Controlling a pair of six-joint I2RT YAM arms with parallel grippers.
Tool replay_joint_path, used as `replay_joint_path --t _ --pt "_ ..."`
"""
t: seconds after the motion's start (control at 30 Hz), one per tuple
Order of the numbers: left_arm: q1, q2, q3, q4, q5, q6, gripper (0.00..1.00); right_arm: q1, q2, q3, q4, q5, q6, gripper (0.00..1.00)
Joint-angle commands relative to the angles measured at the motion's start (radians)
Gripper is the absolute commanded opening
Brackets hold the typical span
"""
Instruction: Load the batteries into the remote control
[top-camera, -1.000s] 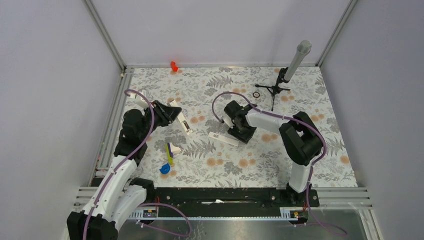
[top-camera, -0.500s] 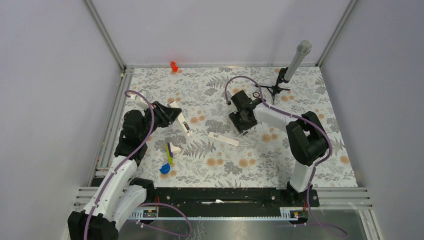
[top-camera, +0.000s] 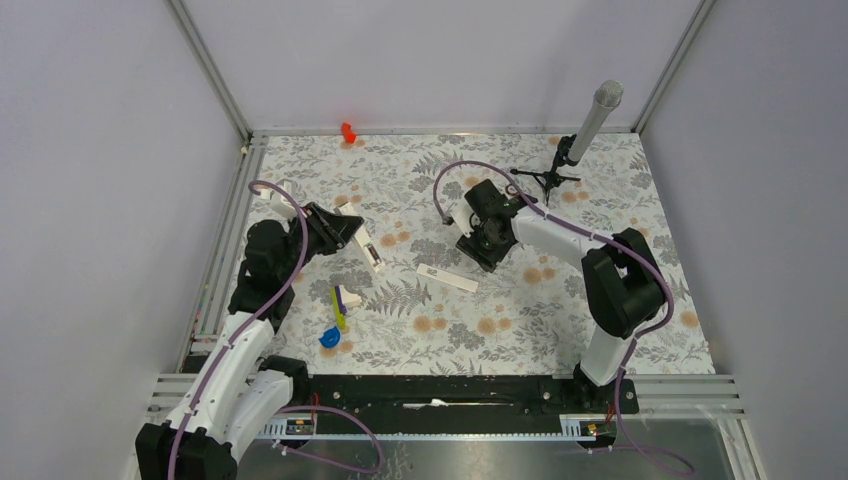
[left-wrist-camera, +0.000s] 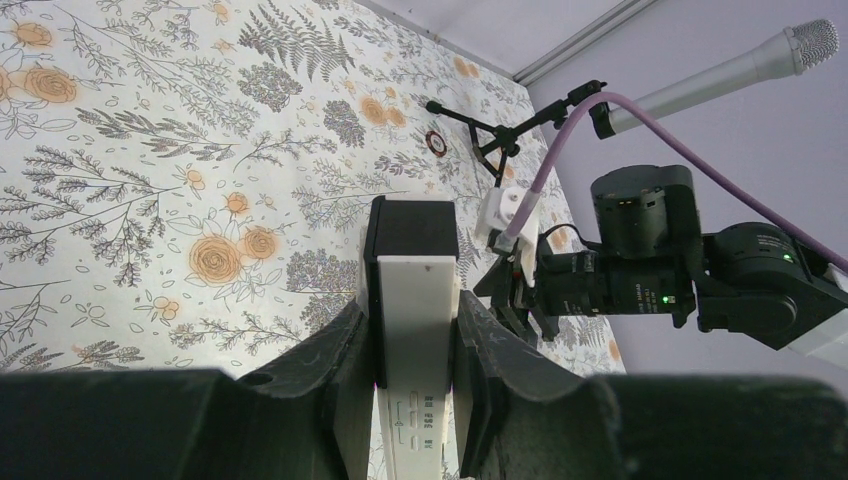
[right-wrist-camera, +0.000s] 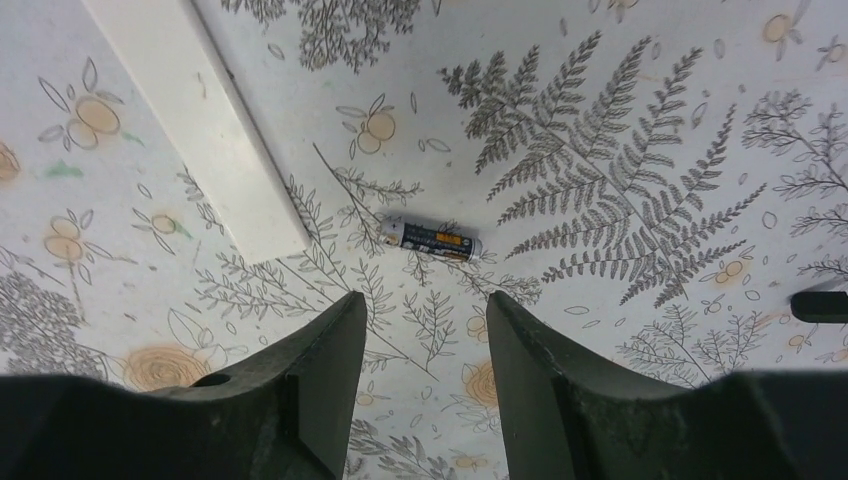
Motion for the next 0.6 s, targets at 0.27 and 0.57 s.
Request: replay_joint_path --t 0.27,0.57 --pt "0.007 0.002 0.008 0.064 0.024 -0.033 0.00 0.006 0.117 0.089 -0.058 0.063 -0.124 0.52" --pt "0.008 0.009 0.014 0.068 0.024 -0.038 0.00 0.010 0.160 0.096 -0.023 0.068 -0.142 0.50"
